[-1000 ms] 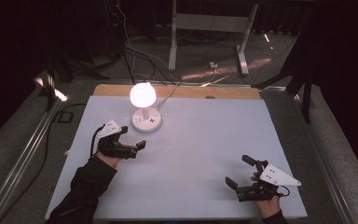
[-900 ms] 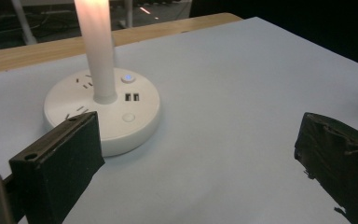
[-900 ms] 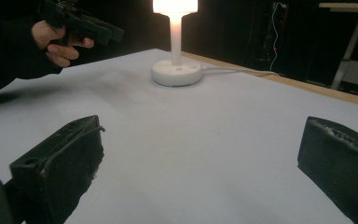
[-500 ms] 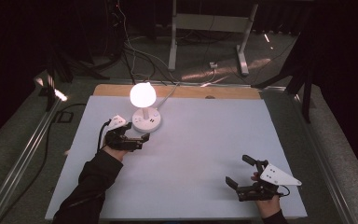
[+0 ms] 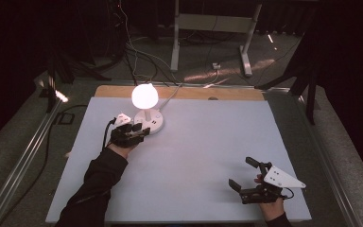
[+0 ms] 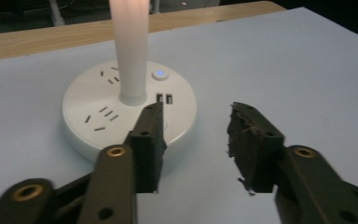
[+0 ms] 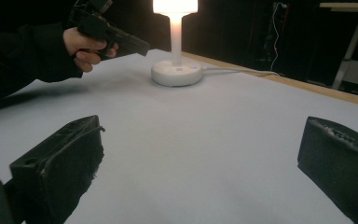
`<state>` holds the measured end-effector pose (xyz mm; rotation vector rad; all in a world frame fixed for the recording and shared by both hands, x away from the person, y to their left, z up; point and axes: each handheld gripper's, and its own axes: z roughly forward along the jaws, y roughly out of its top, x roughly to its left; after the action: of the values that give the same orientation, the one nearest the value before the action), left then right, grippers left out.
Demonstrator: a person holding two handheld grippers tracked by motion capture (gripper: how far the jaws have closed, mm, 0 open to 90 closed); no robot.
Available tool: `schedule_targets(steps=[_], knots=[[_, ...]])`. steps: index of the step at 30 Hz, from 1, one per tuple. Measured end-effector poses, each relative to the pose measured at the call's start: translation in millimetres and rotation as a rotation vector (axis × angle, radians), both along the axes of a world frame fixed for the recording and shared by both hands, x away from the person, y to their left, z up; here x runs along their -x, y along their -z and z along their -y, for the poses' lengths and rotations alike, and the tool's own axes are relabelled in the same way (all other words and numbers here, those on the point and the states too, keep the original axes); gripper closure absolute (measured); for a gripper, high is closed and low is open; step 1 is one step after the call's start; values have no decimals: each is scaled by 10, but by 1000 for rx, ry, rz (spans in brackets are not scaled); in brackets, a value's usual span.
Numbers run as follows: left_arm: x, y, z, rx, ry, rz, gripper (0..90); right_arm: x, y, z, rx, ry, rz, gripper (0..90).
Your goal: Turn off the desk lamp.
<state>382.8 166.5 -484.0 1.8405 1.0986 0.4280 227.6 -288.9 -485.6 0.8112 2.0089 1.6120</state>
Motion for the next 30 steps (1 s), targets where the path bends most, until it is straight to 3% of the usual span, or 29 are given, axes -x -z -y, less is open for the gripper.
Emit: schedule_targets(steps=[13,15,19,21,30], knots=[[-175,44,43,-4,-24,-31,872,-3,5,-3,-1,-3,-4,0],[-207,72,77,-38,-18,-20,900,-6,8,-2,-1,-5,-6,0],[-240,105,103,-50,-11,-35,900,-10,11,-5,-2,-7,-8,0],[-261,135,136,-73,-8,-29,900,-9,11,-5,-1,-7,-8,0],[-323,220,154,-95,-35,-18,900,-7,10,-5,-2,-8,-8,0]])
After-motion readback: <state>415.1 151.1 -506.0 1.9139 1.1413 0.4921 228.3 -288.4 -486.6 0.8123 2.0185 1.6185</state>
